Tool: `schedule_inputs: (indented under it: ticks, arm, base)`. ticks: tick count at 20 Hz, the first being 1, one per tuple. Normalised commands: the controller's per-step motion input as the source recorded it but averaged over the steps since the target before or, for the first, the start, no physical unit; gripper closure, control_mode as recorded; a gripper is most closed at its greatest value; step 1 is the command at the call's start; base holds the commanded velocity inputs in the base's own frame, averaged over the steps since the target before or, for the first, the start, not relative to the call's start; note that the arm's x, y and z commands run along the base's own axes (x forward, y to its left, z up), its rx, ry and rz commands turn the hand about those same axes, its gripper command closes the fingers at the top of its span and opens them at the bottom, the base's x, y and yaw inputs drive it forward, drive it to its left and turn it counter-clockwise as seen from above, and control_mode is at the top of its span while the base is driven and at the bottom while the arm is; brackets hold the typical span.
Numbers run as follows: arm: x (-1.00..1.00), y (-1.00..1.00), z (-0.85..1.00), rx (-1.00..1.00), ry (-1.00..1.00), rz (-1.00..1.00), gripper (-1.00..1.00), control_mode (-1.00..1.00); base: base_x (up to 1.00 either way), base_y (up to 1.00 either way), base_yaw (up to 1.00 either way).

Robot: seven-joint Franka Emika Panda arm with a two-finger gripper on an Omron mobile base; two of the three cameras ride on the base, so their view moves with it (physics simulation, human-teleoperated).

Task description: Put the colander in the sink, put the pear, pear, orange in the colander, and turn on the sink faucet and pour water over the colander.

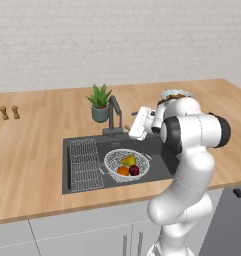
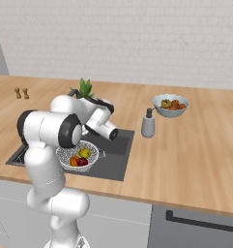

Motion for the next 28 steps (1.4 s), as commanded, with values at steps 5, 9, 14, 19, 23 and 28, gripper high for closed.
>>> schedule_inputs:
  ticks: [5,9,14,19,23,28]
  arm:
    - [0.22,0.01,-0.02,0.00,0.16,0.00,-1.00,-1.00]
    - [0.22,0.00,-0.12,0.00,0.15,0.00,-1.00,-1.00]
    - [0.25,0.00,-0.26,0.00,0.05,0.00,-1.00,-1.00]
    - [0.25,0.01,-0.34,0.00,0.00,0.00,-1.00,-1.00]
    - [0.28,0.06,-0.20,0.01,0.01,0.00,-1.00,-1.00]
    - [0.30,0.11,-0.02,0.05,0.02,0.00,-1.00,-1.00]
  base:
    - [0.00,0.00,0.00]
    - [0.00,0.00,0.00]
    - [0.00,0.00,0.00]
    - [0.00,0.00,0.00]
    - [0.00,0.00,0.00]
    - [0.00,0.00,0.00]
